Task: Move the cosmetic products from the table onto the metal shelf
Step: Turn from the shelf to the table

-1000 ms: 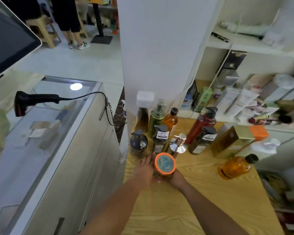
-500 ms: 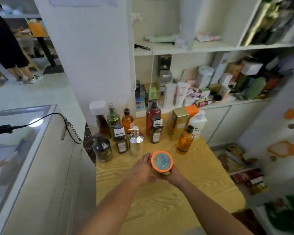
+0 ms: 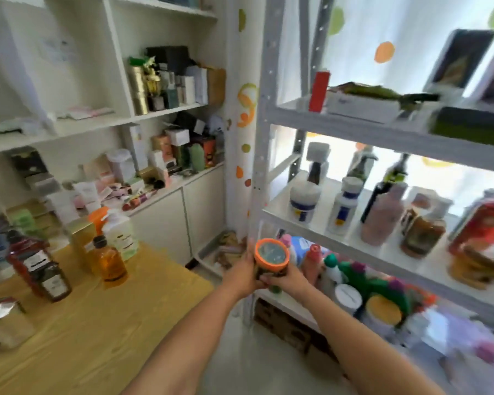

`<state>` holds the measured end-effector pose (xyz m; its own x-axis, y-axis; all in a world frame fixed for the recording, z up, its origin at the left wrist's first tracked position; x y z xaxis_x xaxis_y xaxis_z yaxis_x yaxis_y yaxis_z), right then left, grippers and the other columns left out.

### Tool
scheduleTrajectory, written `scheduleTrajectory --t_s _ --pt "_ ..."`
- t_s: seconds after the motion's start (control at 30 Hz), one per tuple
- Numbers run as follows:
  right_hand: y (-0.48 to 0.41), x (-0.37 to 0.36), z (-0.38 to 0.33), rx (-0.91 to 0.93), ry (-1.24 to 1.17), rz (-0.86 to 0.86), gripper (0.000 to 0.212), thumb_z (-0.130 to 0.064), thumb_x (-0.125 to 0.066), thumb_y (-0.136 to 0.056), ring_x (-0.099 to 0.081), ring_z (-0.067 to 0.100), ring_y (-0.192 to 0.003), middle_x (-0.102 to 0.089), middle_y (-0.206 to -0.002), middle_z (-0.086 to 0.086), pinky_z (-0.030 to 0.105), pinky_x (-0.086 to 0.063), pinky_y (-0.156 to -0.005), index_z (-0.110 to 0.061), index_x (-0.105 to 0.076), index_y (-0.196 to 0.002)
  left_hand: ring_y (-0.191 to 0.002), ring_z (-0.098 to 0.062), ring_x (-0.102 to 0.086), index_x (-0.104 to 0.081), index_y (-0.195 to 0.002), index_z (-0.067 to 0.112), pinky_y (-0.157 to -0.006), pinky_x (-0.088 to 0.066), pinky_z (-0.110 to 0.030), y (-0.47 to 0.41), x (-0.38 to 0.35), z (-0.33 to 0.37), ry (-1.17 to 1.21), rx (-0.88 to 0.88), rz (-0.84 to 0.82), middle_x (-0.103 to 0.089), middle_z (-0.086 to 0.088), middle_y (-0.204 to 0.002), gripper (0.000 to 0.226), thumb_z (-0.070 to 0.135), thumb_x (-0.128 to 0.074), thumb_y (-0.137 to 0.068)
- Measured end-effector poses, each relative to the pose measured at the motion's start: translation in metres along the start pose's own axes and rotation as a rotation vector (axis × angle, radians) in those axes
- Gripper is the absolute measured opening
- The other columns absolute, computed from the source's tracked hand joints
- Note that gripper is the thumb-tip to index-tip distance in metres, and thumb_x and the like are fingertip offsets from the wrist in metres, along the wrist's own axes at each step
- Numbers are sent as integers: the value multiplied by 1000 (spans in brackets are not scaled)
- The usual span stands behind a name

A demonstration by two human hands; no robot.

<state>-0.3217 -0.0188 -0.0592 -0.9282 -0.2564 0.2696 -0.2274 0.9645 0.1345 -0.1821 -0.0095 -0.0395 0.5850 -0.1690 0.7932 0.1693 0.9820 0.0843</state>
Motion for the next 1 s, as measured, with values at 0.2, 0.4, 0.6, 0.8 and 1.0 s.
scheduleTrajectory --t_s 0.2,0.4,0.6,0.8,1.0 --pt "93 181 35 -83 -112 411 68 4 -80 -67 -55 17 -112 -60 -122 10 30 -42 -103 -1 -49 -128 -139 -27 -34 -6 -154 16 -111 -27 -33 -50 -116 176 -44 -361 -226 -29 -8 -154 104 45 -70 -77" --pt "196 311 85 -165 -123 719 84 -21 -91 -56 -54 18 -117 -59 -122 4 39 -40 -108 -8 -50 -128 -129 -22 -48 -4 -154 14 -105 -41 -35 -46 -224 323 22 -582 -440 -42 -4 -147 111 37 -78 -75" --pt "267 413 124 -278 -114 861 87 -26 -88 -59 -51 18 -122 -56 -130 3 33 -38 -106 -12 -45 -134 -132 -26 -45 7 -153 18 -108 -38 -38 -33 -310 430 86 -694 -609 -41 -7 -148 114 35 -76 -77" --pt "266 520 138 -255 -66 916 71 -6 -80 -70 -48 19 -123 -54 -123 3 30 -38 -103 -13 -43 -130 -122 -20 -53 -8 -150 23 -102 -45 -43 -83 -368 520 93 -748 -565 -49 -3 -140 109 40 -80 -71" --pt "277 603 167 -381 3 866 100 -19 -87 -63 -42 17 -126 -44 -134 2 25 -33 -100 -16 -25 -141 -128 -21 -48 -6 -151 29 -107 -41 -42 -113 -421 580 54 -761 -625 -44 -3 -146 112 55 -76 -68"
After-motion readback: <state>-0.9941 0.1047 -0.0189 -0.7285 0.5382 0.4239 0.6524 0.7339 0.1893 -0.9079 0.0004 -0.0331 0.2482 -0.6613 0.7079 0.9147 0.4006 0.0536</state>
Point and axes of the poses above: each hand's wrist, its own y-axis away from the middle knuckle, its own x-axis out of the back of the hand, z = x × y, the point moved 4 cm from there along -y, towards the middle knuckle
